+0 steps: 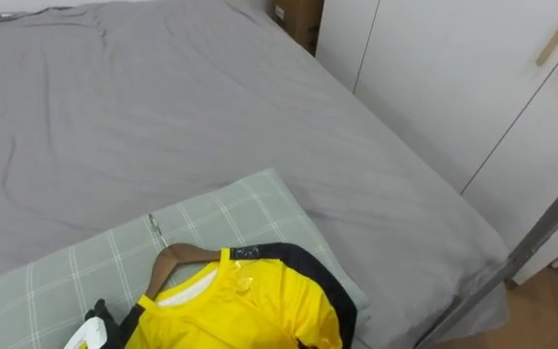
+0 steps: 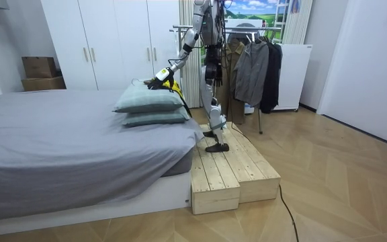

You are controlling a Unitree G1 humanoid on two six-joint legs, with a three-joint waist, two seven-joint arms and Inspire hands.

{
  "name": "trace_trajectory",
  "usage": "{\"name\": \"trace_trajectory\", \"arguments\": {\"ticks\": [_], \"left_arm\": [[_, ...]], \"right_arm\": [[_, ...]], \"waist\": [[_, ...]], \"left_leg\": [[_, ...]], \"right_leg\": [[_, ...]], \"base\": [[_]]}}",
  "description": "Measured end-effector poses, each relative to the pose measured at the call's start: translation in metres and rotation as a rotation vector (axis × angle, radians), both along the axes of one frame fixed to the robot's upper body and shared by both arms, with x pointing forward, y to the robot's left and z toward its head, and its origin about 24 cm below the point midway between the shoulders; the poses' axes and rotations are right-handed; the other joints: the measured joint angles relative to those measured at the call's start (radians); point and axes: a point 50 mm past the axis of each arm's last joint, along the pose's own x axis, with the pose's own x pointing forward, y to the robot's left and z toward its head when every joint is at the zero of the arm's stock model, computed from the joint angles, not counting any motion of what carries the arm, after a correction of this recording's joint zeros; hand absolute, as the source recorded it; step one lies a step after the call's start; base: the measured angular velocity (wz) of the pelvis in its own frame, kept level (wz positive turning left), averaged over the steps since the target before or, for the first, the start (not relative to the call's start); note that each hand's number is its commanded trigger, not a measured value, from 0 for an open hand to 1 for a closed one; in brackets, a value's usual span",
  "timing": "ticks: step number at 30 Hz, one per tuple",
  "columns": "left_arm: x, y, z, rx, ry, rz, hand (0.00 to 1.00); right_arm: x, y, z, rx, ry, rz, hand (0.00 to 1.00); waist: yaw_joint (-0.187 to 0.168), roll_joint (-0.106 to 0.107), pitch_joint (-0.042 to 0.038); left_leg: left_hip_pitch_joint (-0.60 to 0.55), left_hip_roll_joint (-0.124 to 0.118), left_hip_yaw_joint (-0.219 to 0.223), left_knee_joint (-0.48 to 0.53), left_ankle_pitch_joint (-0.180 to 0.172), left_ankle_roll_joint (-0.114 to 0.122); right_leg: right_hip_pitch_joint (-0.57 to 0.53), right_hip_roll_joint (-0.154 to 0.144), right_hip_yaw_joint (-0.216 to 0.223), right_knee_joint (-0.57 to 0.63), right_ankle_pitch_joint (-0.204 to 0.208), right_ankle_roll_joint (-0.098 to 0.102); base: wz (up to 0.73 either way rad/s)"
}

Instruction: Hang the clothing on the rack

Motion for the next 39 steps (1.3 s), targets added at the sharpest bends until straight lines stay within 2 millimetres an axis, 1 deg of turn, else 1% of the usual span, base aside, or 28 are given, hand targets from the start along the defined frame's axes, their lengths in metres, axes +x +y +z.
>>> {"name": "trace_trajectory", "arguments": {"ticks": [5, 9, 12, 14, 15, 19, 26, 29, 33, 35, 39], "left_arm": [[0.001, 0.001, 0.001, -0.006, 0.005, -0.006, 0.0], [0.008, 0.001, 0.004, -0.019, 0.005, -0.019, 0.0], [0.01, 0.0, 0.004, -0.018, 0.018, -0.026, 0.0], [0.012, 0.0, 0.005, -0.024, 0.021, -0.032, 0.0], [0.012, 0.0, 0.005, -0.026, 0.023, -0.034, 0.0], [0.011, 0.0, 0.005, -0.03, 0.028, -0.036, 0.0], [0.011, 0.0, 0.004, -0.032, 0.036, -0.04, 0.0], [0.011, -0.001, 0.004, -0.025, 0.048, -0.051, 0.0], [0.01, -0.003, 0.002, -0.007, 0.081, -0.099, 0.0], [0.01, -0.005, 0.001, 0.011, 0.114, -0.147, 0.0], [0.011, -0.008, 0.0, 0.017, 0.148, -0.195, 0.0]], "right_arm": [[0.001, 0.001, 0.0, 0.011, -0.005, 0.006, 0.0], [0.002, 0.001, 0.0, 0.026, -0.004, 0.019, 0.0], [0.002, 0.001, 0.0, 0.025, -0.005, 0.023, 0.0], [0.002, 0.0, 0.0, 0.025, -0.004, 0.024, 0.0], [0.002, 0.0, 0.0, 0.025, -0.003, 0.023, 0.0], [0.001, 0.001, 0.0, 0.025, 0.001, 0.033, 0.0], [0.001, 0.001, 0.0, 0.025, 0.004, 0.048, 0.0], [0.001, 0.001, 0.0, 0.025, -0.004, 0.048, 0.0], [0.002, 0.001, 0.0, 0.021, -0.005, 0.066, 0.0], [0.002, 0.001, 0.0, 0.02, -0.006, 0.064, 0.0], [0.002, 0.0, 0.0, 0.009, -0.001, 0.073, 0.0]], "waist": [[0.0, 0.001, 0.0005], [0.001, 0.004, -0.0003], [0.0, 0.012, 0.0042], [-0.001, 0.022, 0.0097], [-0.001, 0.025, 0.0109], [-0.002, 0.03, 0.0091], [-0.003, 0.031, 0.009], [-0.005, 0.036, 0.0075], [-0.024, 0.044, 0.0082], [-0.031, 0.05, 0.0072], [-0.039, 0.058, 0.0116]], "left_leg": [[-0.004, 0.0, 0.0, 0.005, 0.0, 0.0], [-0.02, 0.0, -0.002, 0.008, 0.0, 0.0], [-0.022, 0.0, -0.002, 0.011, 0.0, 0.0], [-0.022, 0.0, -0.002, 0.01, 0.0, 0.0], [-0.022, 0.0, -0.002, 0.01, 0.0, 0.0], [-0.021, 0.0, -0.001, 0.01, 0.0, 0.0], [-0.018, 0.0, 0.001, 0.008, 0.0, 0.0], [-0.016, 0.0, 0.002, 0.004, 0.0, 0.0], [-0.016, -0.001, 0.003, 0.002, 0.002, 0.002], [-0.016, -0.001, 0.004, 0.001, 0.002, 0.002], [-0.014, -0.001, 0.018, 0.002, 0.002, 0.002]], "right_leg": [[-0.001, 0.0, 0.0, 0.0, 0.0, 0.0], [-0.016, -0.001, -0.001, 0.003, 0.001, -0.001], [-0.017, -0.001, 0.0, 0.002, 0.004, -0.001], [-0.017, -0.001, 0.0, 0.002, 0.005, -0.001], [-0.017, -0.001, 0.0, 0.002, 0.005, -0.002], [-0.017, -0.001, 0.0, 0.003, 0.006, -0.002], [-0.016, -0.001, 0.001, 0.003, 0.008, -0.002], [-0.016, -0.002, 0.001, 0.003, 0.009, -0.002], [-0.015, -0.003, 0.001, 0.003, 0.01, -0.001], [-0.015, -0.003, 0.002, 0.003, 0.01, -0.001], [-0.016, -0.003, 0.006, 0.002, 0.01, -0.001]], "base": [[0.0], [0.0], [0.0], [0.0], [0.0], [0.0], [0.0], [0.0], [0.0], [0.0], [-0.02]]}}
